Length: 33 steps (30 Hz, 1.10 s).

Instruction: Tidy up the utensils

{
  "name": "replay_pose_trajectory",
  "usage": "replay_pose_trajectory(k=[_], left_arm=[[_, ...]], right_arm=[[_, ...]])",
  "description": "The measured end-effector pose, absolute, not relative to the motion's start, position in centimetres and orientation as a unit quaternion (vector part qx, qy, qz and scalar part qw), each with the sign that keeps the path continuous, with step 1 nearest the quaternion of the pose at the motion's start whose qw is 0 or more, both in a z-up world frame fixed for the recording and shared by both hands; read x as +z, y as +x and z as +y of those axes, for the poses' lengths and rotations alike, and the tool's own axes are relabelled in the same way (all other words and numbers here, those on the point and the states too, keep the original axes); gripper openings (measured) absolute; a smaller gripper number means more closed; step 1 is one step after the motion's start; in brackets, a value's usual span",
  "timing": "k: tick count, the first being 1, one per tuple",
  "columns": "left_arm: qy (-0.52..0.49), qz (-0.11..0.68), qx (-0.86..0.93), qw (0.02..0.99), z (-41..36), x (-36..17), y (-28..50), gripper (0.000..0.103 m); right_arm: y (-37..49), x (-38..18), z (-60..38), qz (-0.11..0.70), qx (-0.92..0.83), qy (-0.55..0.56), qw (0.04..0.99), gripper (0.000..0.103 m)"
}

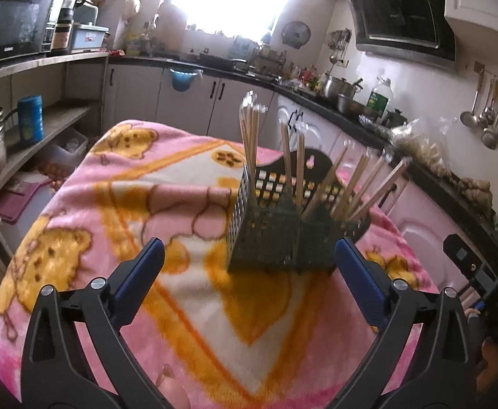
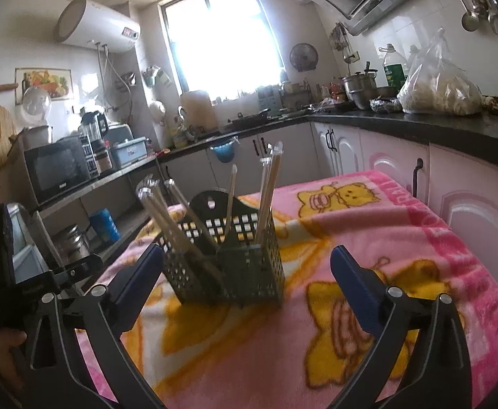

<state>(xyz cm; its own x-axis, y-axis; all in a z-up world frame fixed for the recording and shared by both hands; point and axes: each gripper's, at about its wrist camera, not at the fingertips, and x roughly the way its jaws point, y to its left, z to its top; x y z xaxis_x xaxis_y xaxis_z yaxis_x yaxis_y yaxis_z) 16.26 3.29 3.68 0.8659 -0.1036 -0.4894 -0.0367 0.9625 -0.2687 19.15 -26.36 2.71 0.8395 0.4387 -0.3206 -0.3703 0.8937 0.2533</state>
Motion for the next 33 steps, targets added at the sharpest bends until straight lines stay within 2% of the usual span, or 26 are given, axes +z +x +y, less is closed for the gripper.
replay_pose_trajectory(k=[20,33], left_arm=[[-0.118,0.280,-0.032,0.952,1.3,-1.0,12.7,0.091],[-0.111,0.262,-0.024,0.958,1.1,-2.7,11.3,0.092]], right_arm=[[15.3,-2.3,-24.8,0.225,0.192,0.041,0.955,0.097],[13.0,-3.1,-24.8,0.170,0.179,0.028,0.969,0.097]])
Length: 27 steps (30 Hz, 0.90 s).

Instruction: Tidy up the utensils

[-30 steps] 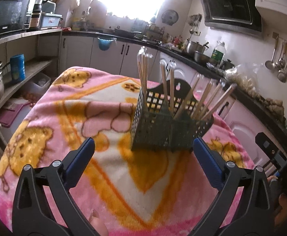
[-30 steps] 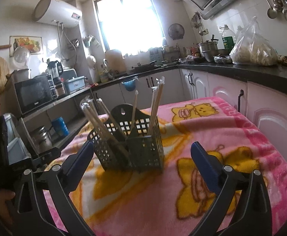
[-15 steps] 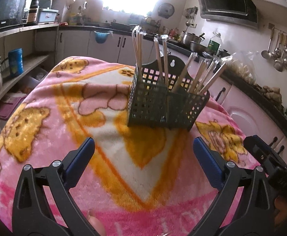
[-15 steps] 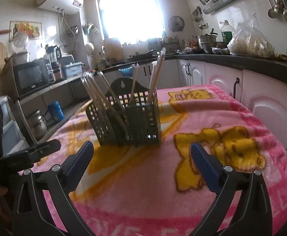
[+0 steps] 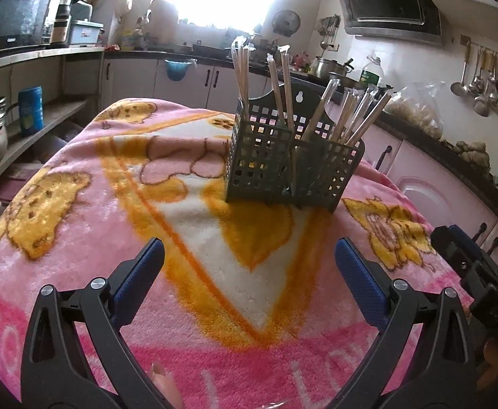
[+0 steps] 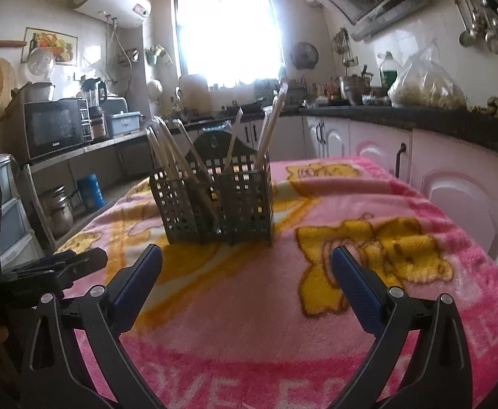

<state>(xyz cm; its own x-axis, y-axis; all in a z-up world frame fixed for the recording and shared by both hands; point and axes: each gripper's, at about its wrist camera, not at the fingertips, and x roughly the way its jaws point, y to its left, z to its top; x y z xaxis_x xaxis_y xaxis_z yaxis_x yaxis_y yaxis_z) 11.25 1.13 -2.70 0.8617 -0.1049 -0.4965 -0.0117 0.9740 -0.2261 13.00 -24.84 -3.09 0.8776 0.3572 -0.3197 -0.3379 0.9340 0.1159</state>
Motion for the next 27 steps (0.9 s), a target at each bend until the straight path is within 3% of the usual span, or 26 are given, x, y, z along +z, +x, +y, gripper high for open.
replay_pose_trajectory(k=[14,27], left_arm=[[-0.090,0.202,-0.008,0.975,0.5,-1.8,9.8,0.092],[-0.082,0.183,0.001,0.980,0.3,-1.9,9.3,0.092]], right_arm=[[10.7,-2.5,-24.9,0.101,0.173,0.010,0.980,0.097],[10.7,-3.1,-25.1,0.117,0.161,0.025,0.980,0.097]])
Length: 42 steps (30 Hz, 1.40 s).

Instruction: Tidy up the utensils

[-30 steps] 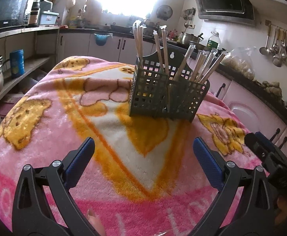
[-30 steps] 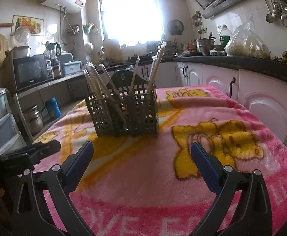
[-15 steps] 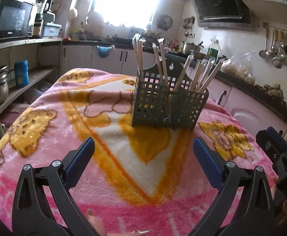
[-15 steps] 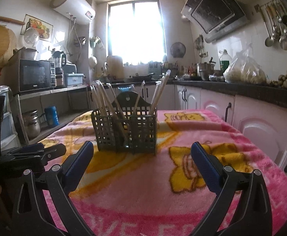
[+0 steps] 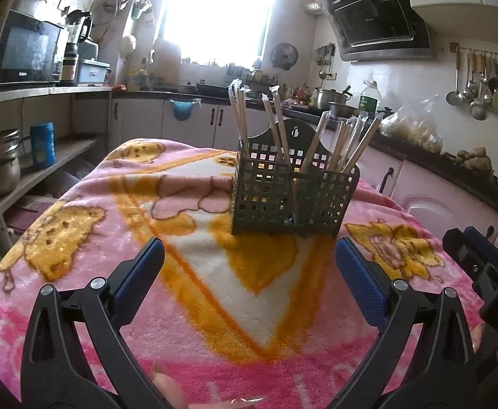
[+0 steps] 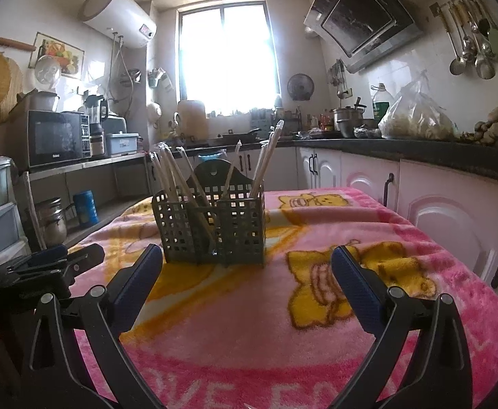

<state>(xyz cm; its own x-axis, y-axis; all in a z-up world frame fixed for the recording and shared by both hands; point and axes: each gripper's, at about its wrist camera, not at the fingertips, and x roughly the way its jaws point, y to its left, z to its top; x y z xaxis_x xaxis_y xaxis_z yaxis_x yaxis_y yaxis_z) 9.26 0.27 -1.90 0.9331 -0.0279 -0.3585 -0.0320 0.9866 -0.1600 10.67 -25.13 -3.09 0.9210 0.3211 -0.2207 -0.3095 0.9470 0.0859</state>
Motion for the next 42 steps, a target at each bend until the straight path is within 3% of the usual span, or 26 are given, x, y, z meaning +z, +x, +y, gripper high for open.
replay_pose_trajectory(k=[42], left_arm=[[-0.086,0.191,0.004,0.978,0.54,-2.18,9.43,0.092]], right_arm=[[10.67,-3.63,-24.70,0.124,0.164,0.023,0.978,0.097]])
